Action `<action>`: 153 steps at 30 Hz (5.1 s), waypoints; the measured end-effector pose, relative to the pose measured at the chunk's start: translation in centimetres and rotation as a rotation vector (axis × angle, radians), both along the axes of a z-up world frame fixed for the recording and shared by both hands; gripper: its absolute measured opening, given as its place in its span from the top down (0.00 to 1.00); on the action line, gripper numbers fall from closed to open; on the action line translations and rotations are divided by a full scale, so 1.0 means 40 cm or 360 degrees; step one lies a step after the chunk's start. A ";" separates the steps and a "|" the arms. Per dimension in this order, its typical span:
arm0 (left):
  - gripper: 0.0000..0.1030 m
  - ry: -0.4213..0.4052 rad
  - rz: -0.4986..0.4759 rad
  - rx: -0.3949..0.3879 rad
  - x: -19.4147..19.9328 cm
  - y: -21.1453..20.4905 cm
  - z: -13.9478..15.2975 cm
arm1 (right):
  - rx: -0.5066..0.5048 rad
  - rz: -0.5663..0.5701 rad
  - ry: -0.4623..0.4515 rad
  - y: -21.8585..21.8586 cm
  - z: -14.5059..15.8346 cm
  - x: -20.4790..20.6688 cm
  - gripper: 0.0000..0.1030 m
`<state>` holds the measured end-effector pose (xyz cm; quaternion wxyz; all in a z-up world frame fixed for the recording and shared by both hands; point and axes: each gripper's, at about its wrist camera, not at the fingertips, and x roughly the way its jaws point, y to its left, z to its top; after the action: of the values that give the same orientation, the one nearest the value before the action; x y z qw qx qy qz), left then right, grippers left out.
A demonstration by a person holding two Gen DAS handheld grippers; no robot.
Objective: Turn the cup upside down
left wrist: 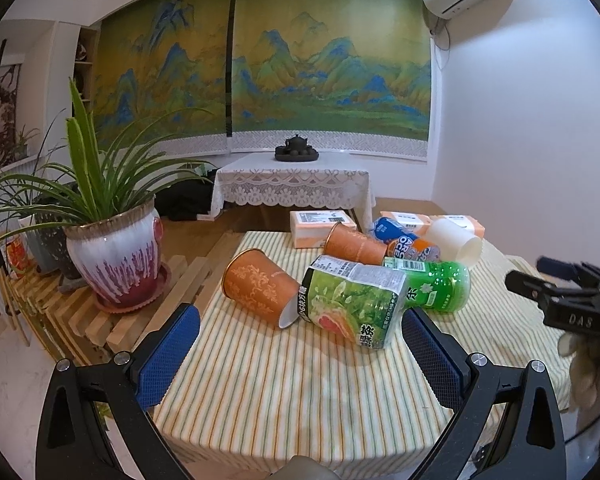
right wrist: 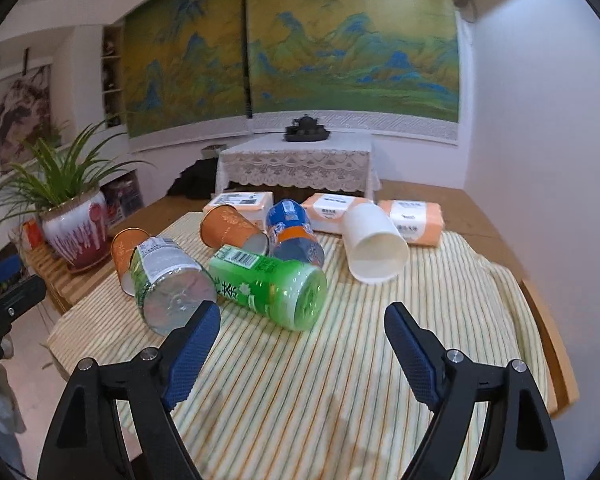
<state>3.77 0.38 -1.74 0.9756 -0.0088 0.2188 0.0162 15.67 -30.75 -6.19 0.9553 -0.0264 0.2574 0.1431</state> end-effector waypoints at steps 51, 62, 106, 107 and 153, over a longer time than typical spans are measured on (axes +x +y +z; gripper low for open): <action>0.01 0.0118 -0.0157 0.0242 0.092 -0.089 -0.039 | -0.0695 0.0904 0.0290 0.030 -0.131 0.162 0.30; 0.01 0.0198 -0.0542 0.0435 0.147 -0.208 -0.026 | -0.0582 0.0861 0.0268 -0.010 -0.119 0.126 0.28; 0.13 0.0795 -0.1782 0.1540 0.303 -0.714 -0.158 | 0.0126 -0.0369 0.0051 -0.332 -0.081 -0.263 0.27; 0.15 0.0791 -0.1800 0.1552 0.299 -0.720 -0.159 | 0.0125 -0.0372 0.0056 -0.334 -0.083 -0.262 0.27; 0.29 0.0339 -0.1114 -0.0304 0.280 -0.362 -0.062 | 0.0179 -0.0333 -0.0082 -0.195 -0.021 -0.272 0.27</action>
<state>14.98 -14.09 -4.20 0.8887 -0.0228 0.3093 -0.3378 4.77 -38.55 -7.04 0.9713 0.0507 0.2256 0.0560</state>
